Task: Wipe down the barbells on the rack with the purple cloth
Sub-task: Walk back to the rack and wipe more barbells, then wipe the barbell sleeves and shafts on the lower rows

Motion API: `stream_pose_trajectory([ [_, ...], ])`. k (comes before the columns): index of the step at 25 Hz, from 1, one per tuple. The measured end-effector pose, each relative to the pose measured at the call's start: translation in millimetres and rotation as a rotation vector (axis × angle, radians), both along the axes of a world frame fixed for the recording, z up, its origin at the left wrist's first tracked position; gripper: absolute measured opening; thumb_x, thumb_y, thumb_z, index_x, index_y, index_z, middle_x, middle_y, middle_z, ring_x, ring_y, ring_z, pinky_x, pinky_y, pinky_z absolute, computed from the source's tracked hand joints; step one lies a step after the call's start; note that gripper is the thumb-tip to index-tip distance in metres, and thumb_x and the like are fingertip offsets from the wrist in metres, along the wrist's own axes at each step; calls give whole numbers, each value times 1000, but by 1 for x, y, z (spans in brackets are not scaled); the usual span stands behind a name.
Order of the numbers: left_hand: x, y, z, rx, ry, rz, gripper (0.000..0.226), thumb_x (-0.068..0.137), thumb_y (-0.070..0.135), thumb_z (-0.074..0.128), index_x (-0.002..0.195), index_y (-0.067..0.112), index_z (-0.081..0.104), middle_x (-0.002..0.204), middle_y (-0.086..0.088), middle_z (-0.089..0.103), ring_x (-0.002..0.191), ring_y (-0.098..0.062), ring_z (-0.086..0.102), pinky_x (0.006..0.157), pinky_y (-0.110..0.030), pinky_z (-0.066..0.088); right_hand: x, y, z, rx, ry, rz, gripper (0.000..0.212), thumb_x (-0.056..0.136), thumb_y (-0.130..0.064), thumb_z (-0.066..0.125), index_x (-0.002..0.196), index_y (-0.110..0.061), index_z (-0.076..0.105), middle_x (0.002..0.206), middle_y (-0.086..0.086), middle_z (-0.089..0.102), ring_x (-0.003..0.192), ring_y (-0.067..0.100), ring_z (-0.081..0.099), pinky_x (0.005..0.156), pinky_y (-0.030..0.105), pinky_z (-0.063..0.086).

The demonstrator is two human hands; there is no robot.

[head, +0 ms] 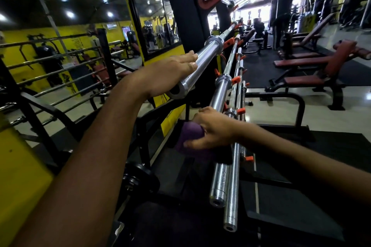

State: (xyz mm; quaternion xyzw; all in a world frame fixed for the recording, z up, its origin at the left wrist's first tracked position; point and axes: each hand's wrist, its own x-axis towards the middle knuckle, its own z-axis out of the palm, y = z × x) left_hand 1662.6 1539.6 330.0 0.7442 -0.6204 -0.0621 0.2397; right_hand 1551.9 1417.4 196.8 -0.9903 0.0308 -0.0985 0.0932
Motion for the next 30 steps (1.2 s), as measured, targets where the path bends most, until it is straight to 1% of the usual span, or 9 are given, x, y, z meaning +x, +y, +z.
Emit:
stream_pose_trajectory([
  [2,1,-1,0,-23,1,1,49,107,35,37,155,25,33,161,18,25,144,1,24,107,-17,17,-19,8,-18,-146,-169,149,34,84,-50,69,110,-30,63,111,-9,65,115,13,55,119,46,21],
  [5,-3,-1,3,-25,7,-4,48,107,35,37,154,27,33,159,21,25,140,4,25,107,-18,18,-36,7,-44,-348,-230,219,62,73,-35,75,132,-26,58,134,-3,59,133,24,48,117,61,24],
  [10,-11,3,16,111,-123,69,51,106,41,38,155,39,25,163,21,14,146,-2,14,111,-25,18,-81,-6,-46,-161,-479,-1,54,79,-32,54,132,-20,59,132,-1,62,115,22,61,83,40,59],
  [12,-29,0,17,44,-372,144,57,103,38,46,156,37,24,165,15,10,144,0,3,117,-31,7,-114,-34,-40,64,-608,-143,49,83,-27,64,131,-26,58,124,-5,66,102,19,67,75,39,59],
  [14,-68,-11,2,-190,-495,64,58,100,36,56,154,28,34,163,8,23,147,-4,15,121,-34,8,-163,-62,-42,188,-704,-235,51,86,-30,72,134,-31,56,115,-7,69,94,14,68,78,27,53],
  [17,-148,-54,-61,-328,-250,-172,54,91,41,57,143,24,51,146,8,51,135,-4,44,114,-21,30,-259,-91,-60,284,-694,-368,38,87,-35,71,123,-32,58,108,-10,64,93,10,63,80,30,51],
  [21,-250,-129,-181,-38,49,-269,44,91,38,66,133,30,60,126,13,65,113,7,58,99,-18,47,-386,-115,-101,396,-592,-638,41,71,-9,82,103,-24,61,106,-10,60,96,9,62,80,24,51],
  [25,-339,-191,-281,225,189,-357,45,87,55,59,130,43,58,117,24,67,108,12,59,96,-29,53,-508,-128,-146,483,-468,-880,41,72,-7,80,98,-31,60,94,-16,63,85,1,62,66,12,45],
  [30,-422,-235,-338,425,253,-433,36,93,46,60,129,45,57,114,29,63,106,15,57,96,-24,52,-615,-139,-194,490,-296,-1092,24,71,-43,65,86,-37,47,96,-16,53,88,3,55,73,31,51],
])
